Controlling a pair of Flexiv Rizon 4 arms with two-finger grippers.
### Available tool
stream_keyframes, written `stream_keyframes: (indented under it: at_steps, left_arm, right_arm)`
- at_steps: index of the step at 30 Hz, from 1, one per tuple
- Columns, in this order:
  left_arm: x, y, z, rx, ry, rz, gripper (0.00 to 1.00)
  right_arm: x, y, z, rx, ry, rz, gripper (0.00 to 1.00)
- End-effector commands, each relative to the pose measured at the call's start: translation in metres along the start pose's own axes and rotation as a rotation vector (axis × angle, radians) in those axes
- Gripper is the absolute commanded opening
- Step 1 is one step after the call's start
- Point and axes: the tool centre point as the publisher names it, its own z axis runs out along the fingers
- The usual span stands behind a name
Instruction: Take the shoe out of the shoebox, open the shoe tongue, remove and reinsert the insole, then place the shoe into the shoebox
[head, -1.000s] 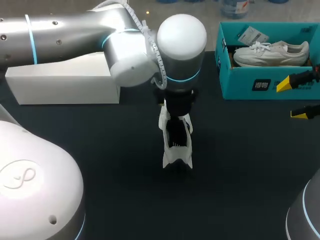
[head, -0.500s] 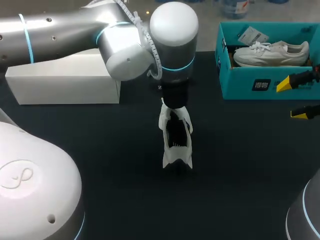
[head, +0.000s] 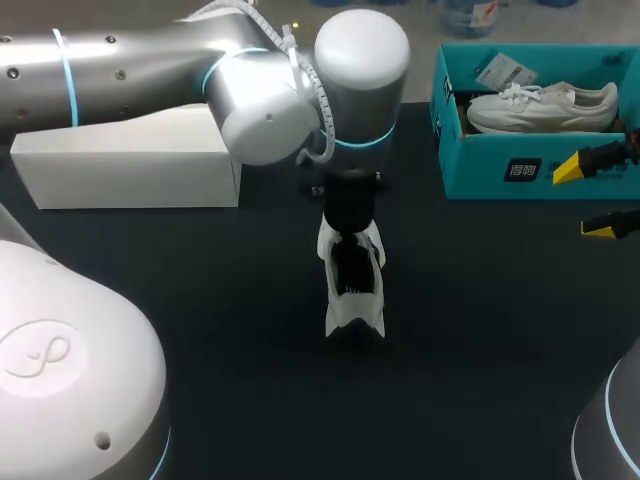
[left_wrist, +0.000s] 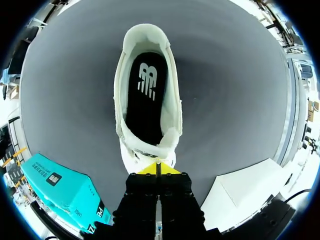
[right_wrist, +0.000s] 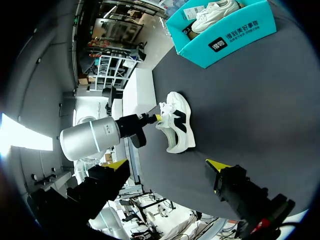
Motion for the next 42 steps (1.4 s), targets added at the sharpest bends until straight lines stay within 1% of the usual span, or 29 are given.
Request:
stream_keyframes:
  at_steps: [1, 5, 7, 9, 11, 14, 16, 19, 21, 22, 25, 27, 30, 34, 35, 36, 38, 42]
  left_arm:
    - [-0.001, -0.005, -0.001, 0.009, 0.014, 0.007, 0.0]
    - [0.002, -0.01, -0.006, 0.014, 0.039, 0.012, 0.0]
    - [0.0, -0.007, -0.01, 0.004, 0.012, -0.026, 0.0]
    - [-0.002, -0.002, -0.008, -0.01, 0.002, -0.058, 0.0]
    - [-0.003, -0.002, -0.003, -0.007, -0.005, -0.078, 0.0]
    - [-0.005, -0.012, 0.002, 0.026, -0.009, -0.091, 0.0]
    - [-0.005, -0.021, 0.005, 0.038, 0.007, -0.111, 0.0]
    - [-0.004, -0.034, 0.007, 0.069, 0.057, -0.157, 0.0]
    - [-0.002, -0.04, 0.006, 0.071, 0.082, -0.164, 0.0]
    - [-0.002, -0.04, 0.004, 0.065, 0.079, -0.172, 0.0]
    - [-0.006, -0.031, -0.004, 0.039, 0.06, -0.219, 0.0]
    - [-0.008, -0.028, -0.004, 0.041, 0.057, -0.233, 0.0]
    - [-0.01, -0.032, 0.002, 0.041, 0.078, -0.249, 0.0]
    - [-0.008, -0.042, 0.005, 0.043, 0.1, -0.27, 0.0]
    - [-0.006, -0.044, 0.004, 0.054, 0.105, -0.268, 0.0]
    - [-0.005, -0.046, 0.002, 0.093, 0.092, -0.271, 0.0]
    - [-0.005, -0.045, -0.011, 0.219, 0.038, -0.287, 0.0]
    - [-0.005, -0.045, -0.011, 0.219, 0.038, -0.287, 0.0]
  right_arm:
    - [0.0, -0.001, 0.001, -0.002, -0.002, 0.001, 1.0]
    - [0.0, -0.001, 0.001, -0.002, -0.002, 0.001, 1.0]
    - [0.0, -0.001, 0.001, -0.002, -0.002, 0.001, 1.0]
    - [0.0, -0.001, 0.001, -0.002, -0.002, 0.001, 1.0]
    - [0.0, -0.001, 0.001, -0.002, -0.002, 0.001, 1.0]
    - [0.0, -0.001, 0.001, -0.002, -0.002, 0.001, 1.0]
    - [0.0, -0.001, 0.001, -0.002, -0.002, 0.001, 1.0]
    - [0.0, -0.001, 0.001, -0.002, -0.002, 0.001, 1.0]
    - [0.0, -0.001, 0.001, -0.002, -0.002, 0.001, 1.0]
    - [0.0, -0.001, 0.001, -0.002, -0.002, 0.001, 1.0]
    - [0.0, -0.001, 0.001, -0.002, -0.002, 0.001, 1.0]
    - [0.0, -0.001, 0.001, -0.002, -0.002, 0.001, 1.0]
    - [0.0, -0.001, 0.001, -0.002, -0.002, 0.001, 1.0]
    - [0.0, -0.001, 0.001, -0.002, -0.002, 0.001, 1.0]
    - [0.0, -0.001, 0.001, -0.002, -0.002, 0.001, 1.0]
    - [0.0, -0.001, 0.001, -0.002, -0.002, 0.001, 1.0]
    - [0.0, -0.001, 0.001, -0.002, -0.002, 0.001, 1.0]
    - [0.0, -0.001, 0.001, -0.002, -0.002, 0.001, 1.0]
